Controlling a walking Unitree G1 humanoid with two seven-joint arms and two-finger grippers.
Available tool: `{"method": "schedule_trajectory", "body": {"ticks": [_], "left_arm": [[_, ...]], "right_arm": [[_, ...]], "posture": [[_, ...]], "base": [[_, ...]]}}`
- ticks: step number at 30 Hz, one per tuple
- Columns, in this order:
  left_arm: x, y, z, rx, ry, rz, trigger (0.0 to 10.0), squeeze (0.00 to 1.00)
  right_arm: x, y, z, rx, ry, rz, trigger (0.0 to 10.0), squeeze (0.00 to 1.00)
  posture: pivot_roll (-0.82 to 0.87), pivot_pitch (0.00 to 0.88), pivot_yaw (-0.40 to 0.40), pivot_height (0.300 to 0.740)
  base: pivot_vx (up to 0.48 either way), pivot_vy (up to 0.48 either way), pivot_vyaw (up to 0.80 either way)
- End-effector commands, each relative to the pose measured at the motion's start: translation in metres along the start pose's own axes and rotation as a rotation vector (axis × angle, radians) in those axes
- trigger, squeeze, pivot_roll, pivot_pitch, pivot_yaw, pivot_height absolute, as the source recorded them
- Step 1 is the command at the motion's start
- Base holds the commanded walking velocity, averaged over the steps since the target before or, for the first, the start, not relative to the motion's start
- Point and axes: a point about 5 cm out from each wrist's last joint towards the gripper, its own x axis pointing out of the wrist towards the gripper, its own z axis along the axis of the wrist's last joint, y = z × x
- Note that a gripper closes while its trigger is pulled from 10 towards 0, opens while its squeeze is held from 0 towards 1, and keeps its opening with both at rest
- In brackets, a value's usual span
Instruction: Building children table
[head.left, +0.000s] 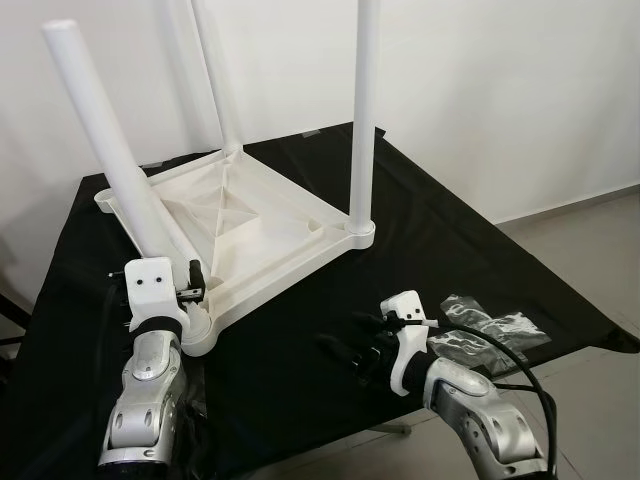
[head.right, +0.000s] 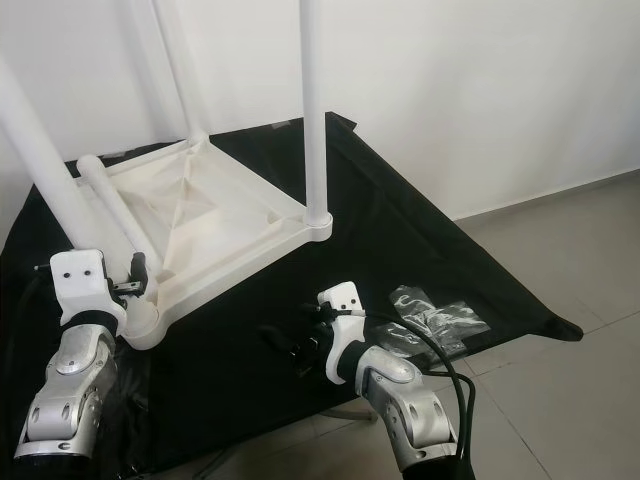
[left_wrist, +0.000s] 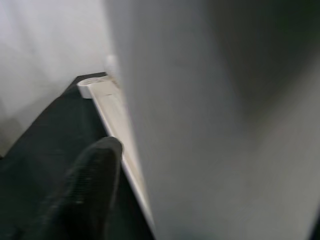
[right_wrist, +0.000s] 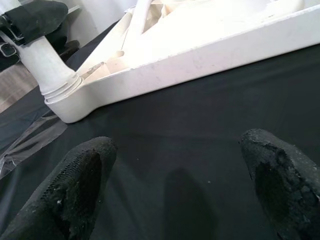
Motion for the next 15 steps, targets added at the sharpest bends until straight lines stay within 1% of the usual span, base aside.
{"method": "schedule_trajectory", "body": {"ticks": [1, 3, 4, 9, 13, 14, 15], "left_arm": [[0.001, 0.019, -0.008, 0.017, 0.035, 0.072, 0.0, 0.0], [0.001, 0.009, -0.004, -0.002, 0.009, -0.002, 0.0, 0.0], [0.001, 0.006, -0.002, 0.002, -0.004, -0.029, 0.0, 0.0], [0.001, 0.002, 0.002, 0.0, -0.023, -0.067, 0.0, 0.0], [0.003, -0.001, 0.005, -0.025, -0.037, -0.109, 0.0, 0.0], [0.001, -0.014, 0.014, -0.087, -0.076, -0.271, 0.0, 0.0], [-0.001, -0.023, 0.02, -0.13, -0.109, -0.389, 0.0, 0.0]], "right_arm": [[0.001, 0.001, 0.002, 0.004, -0.006, 0.01, 10.0, 0.0], [0.001, 0.001, 0.002, 0.004, -0.006, 0.011, 10.0, 0.0], [0.001, 0.001, 0.002, 0.004, -0.006, 0.011, 10.0, 0.0], [0.001, 0.001, 0.002, 0.005, -0.007, 0.011, 10.0, 0.0], [0.001, 0.001, 0.002, 0.005, -0.007, 0.011, 10.0, 0.0], [0.001, 0.001, 0.001, 0.006, -0.007, 0.011, 10.0, 0.0], [0.001, 0.002, 0.001, 0.006, -0.007, 0.011, 10.0, 0.0]], "posture": [[-0.12, 0.0, 0.048, 0.74], [-0.12, 0.0, 0.049, 0.74], [-0.12, 0.0, 0.049, 0.74], [-0.12, 0.0, 0.049, 0.74], [-0.12, 0.0, 0.051, 0.74], [-0.12, 0.001, 0.051, 0.74], [-0.12, 0.001, 0.051, 0.74]], "base": [[0.0, 0.0, 0.0], [0.0, 0.0, 0.0], [0.0, 0.0, 0.0], [0.0, 0.0, 0.0], [0.0, 0.0, 0.0], [0.0, 0.0, 0.0], [0.0, 0.0, 0.0]]}}
